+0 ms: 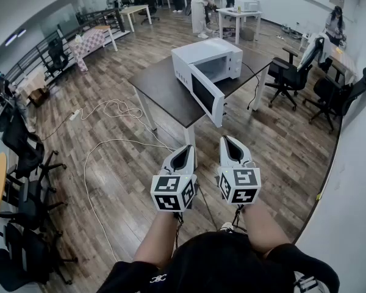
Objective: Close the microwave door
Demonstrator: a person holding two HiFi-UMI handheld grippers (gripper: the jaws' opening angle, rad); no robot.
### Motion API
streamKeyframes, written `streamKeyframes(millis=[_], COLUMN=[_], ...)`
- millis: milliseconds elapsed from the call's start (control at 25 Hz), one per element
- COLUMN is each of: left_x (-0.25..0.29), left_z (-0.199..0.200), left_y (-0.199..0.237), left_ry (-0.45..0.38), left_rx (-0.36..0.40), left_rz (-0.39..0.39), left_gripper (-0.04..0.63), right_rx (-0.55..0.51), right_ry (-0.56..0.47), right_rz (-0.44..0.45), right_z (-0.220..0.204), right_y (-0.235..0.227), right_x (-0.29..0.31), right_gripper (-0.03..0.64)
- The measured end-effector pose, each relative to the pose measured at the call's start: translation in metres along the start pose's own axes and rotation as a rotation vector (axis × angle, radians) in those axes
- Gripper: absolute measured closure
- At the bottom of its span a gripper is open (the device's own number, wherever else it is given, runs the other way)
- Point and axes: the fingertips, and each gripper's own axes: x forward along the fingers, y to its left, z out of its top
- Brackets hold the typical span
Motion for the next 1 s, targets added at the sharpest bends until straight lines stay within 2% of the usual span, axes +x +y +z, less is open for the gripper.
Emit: streamKeyframes(millis=[240, 480, 760, 1000], left_x=[0.021, 0.042, 0.081, 0.111], left_z=[-0.008, -0.015, -0.023, -0.027], left_y=[-0.015, -0.021, -0.033, -0.043], left_ry=[0.014, 0.041, 0.053, 0.067], left_rx=[0.008, 0.017, -0.027, -0.011], left_rz=[-0.002, 0.01, 0.02, 0.062], left_gripper=[0.588, 0.588, 0.588, 0.588], right_rx=[-0.001, 0.046, 0.028, 0.028], right_ry=[0.007, 0.011, 0.021, 0.063], right_rz=[0.001, 0.02, 0.057, 0.09], right_z=[-0.008, -0.016, -0.02, -0.033], right_y=[-0.022, -0.042, -0.073, -0.103], right_x=[0.0, 0.009, 0.028, 0.048], right_gripper=[0.611, 0.609, 0.609, 0.609])
